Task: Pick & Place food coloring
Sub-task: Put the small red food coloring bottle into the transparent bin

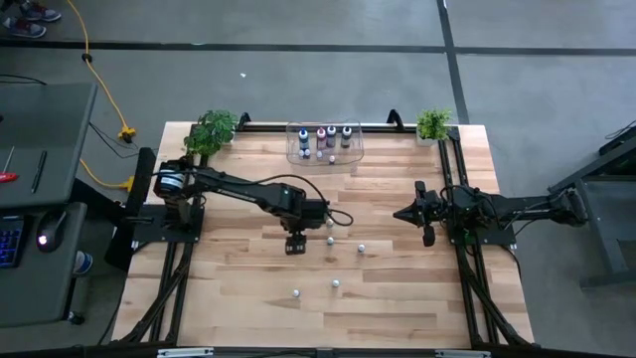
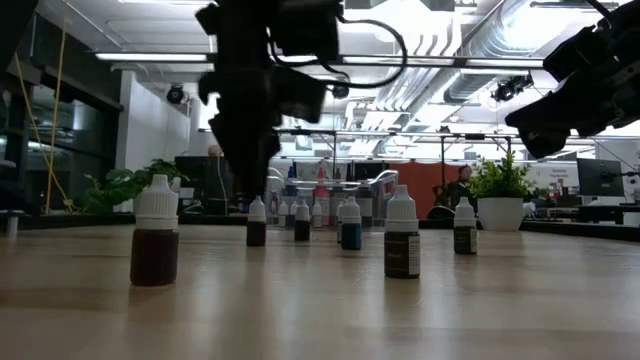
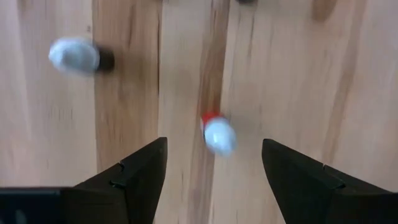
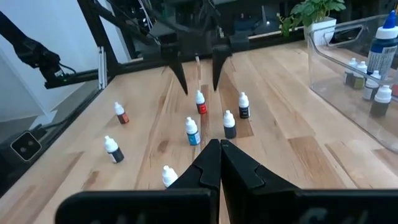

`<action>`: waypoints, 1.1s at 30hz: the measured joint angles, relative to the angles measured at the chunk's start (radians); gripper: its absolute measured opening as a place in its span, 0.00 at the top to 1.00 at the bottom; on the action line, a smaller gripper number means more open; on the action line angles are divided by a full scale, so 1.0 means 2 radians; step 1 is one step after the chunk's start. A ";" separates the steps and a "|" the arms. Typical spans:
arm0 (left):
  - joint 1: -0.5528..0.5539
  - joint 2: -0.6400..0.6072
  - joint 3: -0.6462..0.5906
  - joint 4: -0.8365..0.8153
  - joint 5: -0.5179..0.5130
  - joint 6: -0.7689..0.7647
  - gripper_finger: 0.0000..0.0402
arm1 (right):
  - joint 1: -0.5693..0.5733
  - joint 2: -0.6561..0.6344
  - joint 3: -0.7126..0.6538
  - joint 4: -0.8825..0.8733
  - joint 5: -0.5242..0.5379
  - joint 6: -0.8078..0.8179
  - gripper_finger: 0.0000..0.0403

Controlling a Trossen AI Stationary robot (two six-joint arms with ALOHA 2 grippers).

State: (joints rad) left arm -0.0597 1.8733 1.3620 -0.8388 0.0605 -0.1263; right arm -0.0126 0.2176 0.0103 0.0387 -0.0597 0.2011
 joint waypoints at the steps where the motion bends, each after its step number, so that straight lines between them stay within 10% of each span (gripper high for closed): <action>1: 0.000 0.002 0.000 0.001 -0.004 0.000 0.36 | 0.000 0.000 0.000 0.000 0.000 0.000 1.00; 18: 0.000 0.015 -0.001 0.016 -0.019 0.000 0.37 | 0.000 0.000 0.000 0.000 0.000 0.000 1.00; 33: 0.000 0.015 -0.001 0.015 -0.011 0.000 0.61 | 0.000 -0.001 0.000 0.001 0.000 0.000 1.00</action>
State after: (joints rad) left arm -0.0593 1.9030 1.3609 -0.8096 0.0395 -0.1261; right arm -0.0124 0.2161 0.0101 0.0410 -0.0601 0.2008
